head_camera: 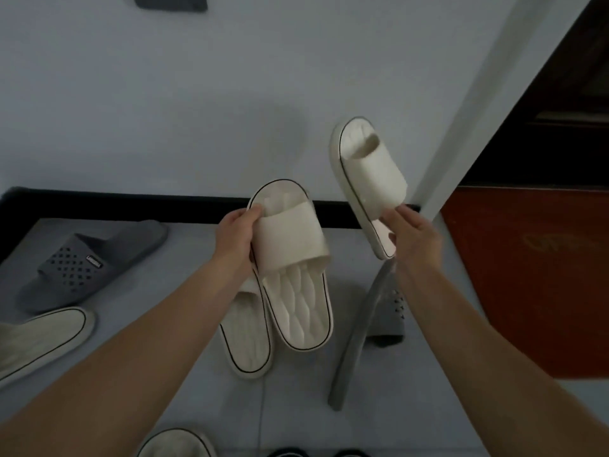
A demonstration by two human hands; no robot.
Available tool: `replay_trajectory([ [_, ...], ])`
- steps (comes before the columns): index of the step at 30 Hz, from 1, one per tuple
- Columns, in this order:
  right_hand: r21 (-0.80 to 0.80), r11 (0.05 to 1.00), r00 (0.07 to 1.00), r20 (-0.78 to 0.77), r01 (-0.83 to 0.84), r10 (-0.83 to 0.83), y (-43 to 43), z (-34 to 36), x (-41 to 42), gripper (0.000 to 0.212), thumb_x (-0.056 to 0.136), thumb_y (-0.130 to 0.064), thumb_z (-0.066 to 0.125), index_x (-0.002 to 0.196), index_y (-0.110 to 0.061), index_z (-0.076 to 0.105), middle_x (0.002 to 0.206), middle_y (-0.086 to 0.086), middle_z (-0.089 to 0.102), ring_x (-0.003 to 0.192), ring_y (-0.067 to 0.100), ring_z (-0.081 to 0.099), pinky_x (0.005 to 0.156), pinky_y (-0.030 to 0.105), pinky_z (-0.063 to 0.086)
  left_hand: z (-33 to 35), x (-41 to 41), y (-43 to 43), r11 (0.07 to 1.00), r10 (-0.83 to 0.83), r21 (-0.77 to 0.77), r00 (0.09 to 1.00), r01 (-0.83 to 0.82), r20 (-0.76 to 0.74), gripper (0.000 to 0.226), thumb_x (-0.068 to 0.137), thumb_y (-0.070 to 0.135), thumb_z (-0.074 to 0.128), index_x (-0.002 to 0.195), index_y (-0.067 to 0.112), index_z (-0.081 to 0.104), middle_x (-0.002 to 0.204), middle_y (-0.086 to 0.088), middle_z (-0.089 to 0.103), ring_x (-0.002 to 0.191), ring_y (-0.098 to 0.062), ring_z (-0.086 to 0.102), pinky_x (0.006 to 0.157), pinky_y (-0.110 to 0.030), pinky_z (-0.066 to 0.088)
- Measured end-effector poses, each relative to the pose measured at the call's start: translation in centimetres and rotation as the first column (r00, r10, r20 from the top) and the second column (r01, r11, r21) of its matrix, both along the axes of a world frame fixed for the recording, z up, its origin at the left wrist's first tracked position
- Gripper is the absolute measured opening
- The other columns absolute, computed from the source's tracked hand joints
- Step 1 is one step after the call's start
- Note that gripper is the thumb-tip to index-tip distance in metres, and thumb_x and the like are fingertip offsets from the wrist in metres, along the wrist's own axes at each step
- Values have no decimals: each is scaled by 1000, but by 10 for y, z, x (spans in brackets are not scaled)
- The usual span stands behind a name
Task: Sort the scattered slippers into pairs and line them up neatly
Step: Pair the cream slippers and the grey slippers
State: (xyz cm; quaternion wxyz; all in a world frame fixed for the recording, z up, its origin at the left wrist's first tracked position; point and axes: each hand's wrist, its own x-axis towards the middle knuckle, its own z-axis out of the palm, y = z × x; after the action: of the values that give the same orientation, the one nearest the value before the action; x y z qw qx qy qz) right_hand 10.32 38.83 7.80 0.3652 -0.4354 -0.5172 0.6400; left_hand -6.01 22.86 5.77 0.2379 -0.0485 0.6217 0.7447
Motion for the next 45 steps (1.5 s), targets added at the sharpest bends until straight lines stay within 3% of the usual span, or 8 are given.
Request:
replay_trajectory([
  [7,-90,995,998,-46,-37,33,1,35,54,13,73,-14,79,62,-19,74,57,-3,68,52,7,61,58,20,56,22,44,48,976,-187,117,982,181,38,15,83,17,65,70,16,59,77,-4,58,75,-19,54,75,-38,43],
  [16,-194,978,995,-48,76,-87,-17,3,190,23,56,-19,78,76,-9,75,74,5,73,68,14,70,64,20,57,14,146,75,874,-479,114,801,472,359,11,87,22,59,91,14,65,82,-7,66,78,-22,63,65,-31,52],
  [22,-220,969,960,277,112,-48,-28,-35,287,2,71,-11,76,71,-9,76,73,11,73,69,19,67,70,26,58,-44,248,65,698,-605,-160,694,698,390,8,88,18,53,81,21,56,75,-2,51,66,-19,49,59,-26,44],
  [28,-180,970,942,321,164,-99,-46,-66,323,18,77,-1,71,60,-7,74,58,2,68,54,7,63,54,16,53,-75,278,54,594,-652,-270,650,758,391,5,88,17,49,84,19,52,78,-4,49,65,-20,45,62,-30,42],
  [33,-137,985,729,662,-108,172,-85,-105,363,21,83,-6,63,65,5,62,62,4,53,58,13,51,56,31,44,-81,285,24,254,-731,-375,431,892,530,23,74,23,56,86,4,57,81,-18,58,70,-30,59,61,-36,45],
  [35,-162,984,675,719,-73,168,-90,-114,375,25,84,-5,62,60,1,65,54,2,53,48,11,49,47,24,42,-83,276,26,274,-763,-426,464,862,449,40,69,25,59,93,-7,59,92,-32,59,86,-39,63,63,-39,45],
  [38,-105,994,675,734,6,73,-81,-113,378,36,88,-7,60,52,-12,62,37,-5,51,33,3,43,36,15,35,-75,260,36,355,-757,-457,538,815,371,8,88,16,52,82,11,54,82,-12,49,74,-20,48,66,-29,34],
  [45,-25,990,689,716,-136,113,-56,-94,321,36,88,-19,60,53,-18,63,39,-6,55,36,1,48,47,22,41,-65,239,45,419,-742,-390,556,820,374,6,92,18,50,97,15,50,93,-5,41,91,-21,40,65,-27,38],
])
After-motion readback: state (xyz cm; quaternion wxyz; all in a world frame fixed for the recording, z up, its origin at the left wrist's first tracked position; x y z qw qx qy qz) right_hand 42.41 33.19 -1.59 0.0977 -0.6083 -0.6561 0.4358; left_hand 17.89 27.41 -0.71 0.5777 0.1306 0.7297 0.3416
